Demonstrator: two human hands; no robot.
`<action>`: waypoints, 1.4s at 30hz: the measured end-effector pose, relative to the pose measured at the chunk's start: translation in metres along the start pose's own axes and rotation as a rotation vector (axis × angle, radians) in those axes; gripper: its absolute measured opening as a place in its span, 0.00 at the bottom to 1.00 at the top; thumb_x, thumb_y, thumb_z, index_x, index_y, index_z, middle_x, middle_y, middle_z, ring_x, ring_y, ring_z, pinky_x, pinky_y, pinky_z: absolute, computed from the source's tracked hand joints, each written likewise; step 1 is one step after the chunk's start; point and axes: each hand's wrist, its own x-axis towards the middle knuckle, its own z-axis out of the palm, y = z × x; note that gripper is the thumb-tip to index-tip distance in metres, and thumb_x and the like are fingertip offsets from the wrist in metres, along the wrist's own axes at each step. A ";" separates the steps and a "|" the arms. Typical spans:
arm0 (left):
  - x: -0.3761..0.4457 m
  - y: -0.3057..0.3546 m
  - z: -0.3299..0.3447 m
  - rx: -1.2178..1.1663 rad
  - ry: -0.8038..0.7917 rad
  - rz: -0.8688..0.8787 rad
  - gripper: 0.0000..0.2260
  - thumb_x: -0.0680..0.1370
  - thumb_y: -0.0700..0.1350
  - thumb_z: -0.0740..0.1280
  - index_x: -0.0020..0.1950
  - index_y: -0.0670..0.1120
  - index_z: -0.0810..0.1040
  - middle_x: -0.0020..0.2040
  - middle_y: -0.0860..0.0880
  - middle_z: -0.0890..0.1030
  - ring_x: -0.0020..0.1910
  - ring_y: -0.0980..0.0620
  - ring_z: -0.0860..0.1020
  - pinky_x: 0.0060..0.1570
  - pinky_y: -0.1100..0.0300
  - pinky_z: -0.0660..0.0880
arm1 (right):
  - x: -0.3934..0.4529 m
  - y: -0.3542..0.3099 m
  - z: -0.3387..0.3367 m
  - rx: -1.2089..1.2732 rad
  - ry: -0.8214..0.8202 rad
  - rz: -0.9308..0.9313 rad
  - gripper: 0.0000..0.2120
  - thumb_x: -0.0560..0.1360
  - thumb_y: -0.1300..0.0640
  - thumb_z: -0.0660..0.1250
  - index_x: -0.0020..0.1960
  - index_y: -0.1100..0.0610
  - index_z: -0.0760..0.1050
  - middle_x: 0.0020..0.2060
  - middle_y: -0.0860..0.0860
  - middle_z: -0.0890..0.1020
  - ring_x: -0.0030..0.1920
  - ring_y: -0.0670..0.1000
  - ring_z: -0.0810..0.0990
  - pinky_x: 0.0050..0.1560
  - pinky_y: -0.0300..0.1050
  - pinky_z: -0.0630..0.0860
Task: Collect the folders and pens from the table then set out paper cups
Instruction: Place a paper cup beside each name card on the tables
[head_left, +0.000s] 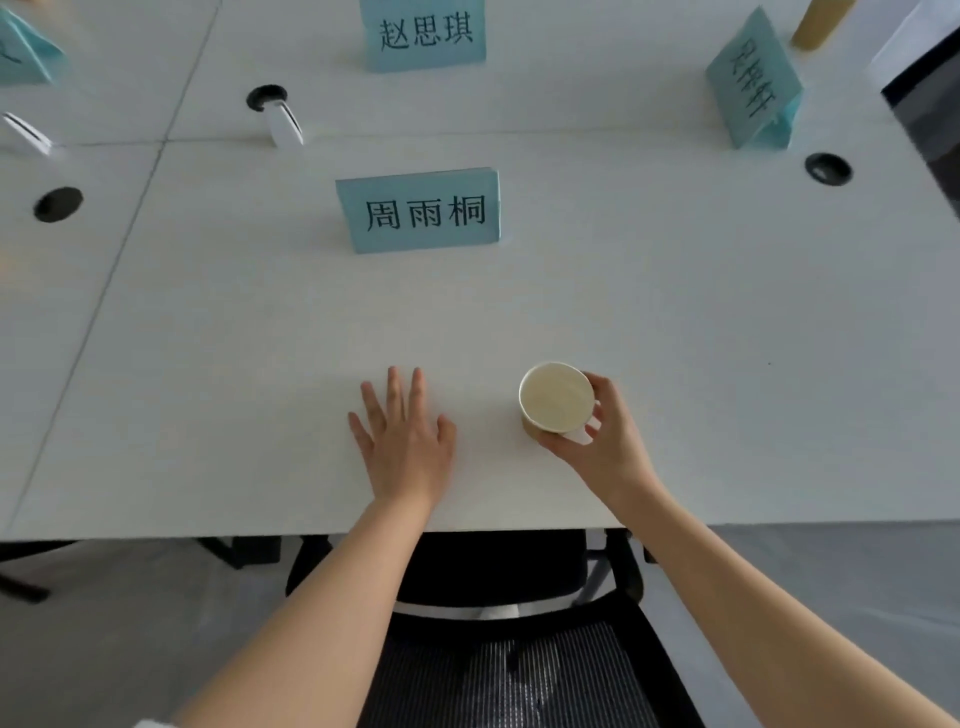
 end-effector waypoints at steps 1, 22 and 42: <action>0.005 0.002 0.000 -0.008 0.004 -0.005 0.28 0.82 0.51 0.53 0.81 0.52 0.47 0.81 0.49 0.45 0.79 0.43 0.40 0.75 0.42 0.40 | 0.001 0.000 0.000 0.016 0.006 0.004 0.31 0.63 0.52 0.80 0.59 0.37 0.67 0.58 0.38 0.76 0.62 0.47 0.75 0.63 0.56 0.75; 0.078 0.034 0.030 0.094 0.147 0.010 0.32 0.76 0.66 0.46 0.80 0.58 0.51 0.81 0.48 0.49 0.79 0.38 0.45 0.76 0.42 0.43 | 0.191 -0.072 0.014 -0.103 0.222 -0.215 0.33 0.67 0.45 0.71 0.67 0.54 0.64 0.61 0.51 0.74 0.59 0.54 0.76 0.59 0.54 0.76; 0.077 0.033 0.029 0.079 0.148 0.021 0.32 0.77 0.64 0.50 0.79 0.55 0.56 0.81 0.47 0.52 0.79 0.37 0.46 0.76 0.41 0.44 | 0.212 -0.048 0.026 -0.245 0.189 -0.115 0.32 0.74 0.58 0.68 0.73 0.59 0.58 0.67 0.56 0.69 0.67 0.53 0.70 0.68 0.53 0.68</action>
